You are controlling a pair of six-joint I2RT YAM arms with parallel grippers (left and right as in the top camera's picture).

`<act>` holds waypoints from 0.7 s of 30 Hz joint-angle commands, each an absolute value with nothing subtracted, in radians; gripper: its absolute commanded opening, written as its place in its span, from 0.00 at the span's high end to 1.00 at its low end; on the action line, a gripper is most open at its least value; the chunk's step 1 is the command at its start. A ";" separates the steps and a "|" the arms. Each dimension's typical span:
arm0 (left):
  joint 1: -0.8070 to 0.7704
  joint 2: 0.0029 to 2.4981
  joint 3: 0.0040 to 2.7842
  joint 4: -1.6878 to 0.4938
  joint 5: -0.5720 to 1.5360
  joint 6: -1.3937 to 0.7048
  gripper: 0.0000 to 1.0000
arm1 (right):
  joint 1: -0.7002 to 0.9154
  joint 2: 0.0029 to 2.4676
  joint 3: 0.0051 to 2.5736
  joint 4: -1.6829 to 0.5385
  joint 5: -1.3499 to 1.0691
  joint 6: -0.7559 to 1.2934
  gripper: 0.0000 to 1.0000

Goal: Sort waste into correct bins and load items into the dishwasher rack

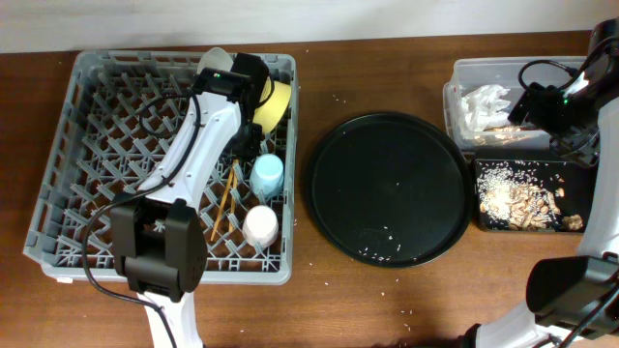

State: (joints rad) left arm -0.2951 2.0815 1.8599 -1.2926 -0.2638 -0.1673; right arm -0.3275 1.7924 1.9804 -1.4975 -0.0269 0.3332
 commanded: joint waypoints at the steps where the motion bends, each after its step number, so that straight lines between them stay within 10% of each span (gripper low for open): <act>1: -0.295 2.057 1.943 -1.320 -0.242 -0.167 0.54 | -0.327 1.779 2.000 -1.500 -0.025 0.334 0.02; 9: -0.325 1.868 2.094 -1.287 0.051 -0.166 0.51 | -0.327 1.779 2.000 -1.485 -0.025 0.334 0.01; 11: -0.325 1.860 2.094 -1.293 0.064 -0.166 0.03 | -0.327 1.779 2.000 -1.485 -0.025 0.334 0.01; 21: -0.325 1.861 2.093 -1.298 0.064 -0.166 0.01 | -0.063 1.697 2.022 -1.577 -0.186 0.165 0.01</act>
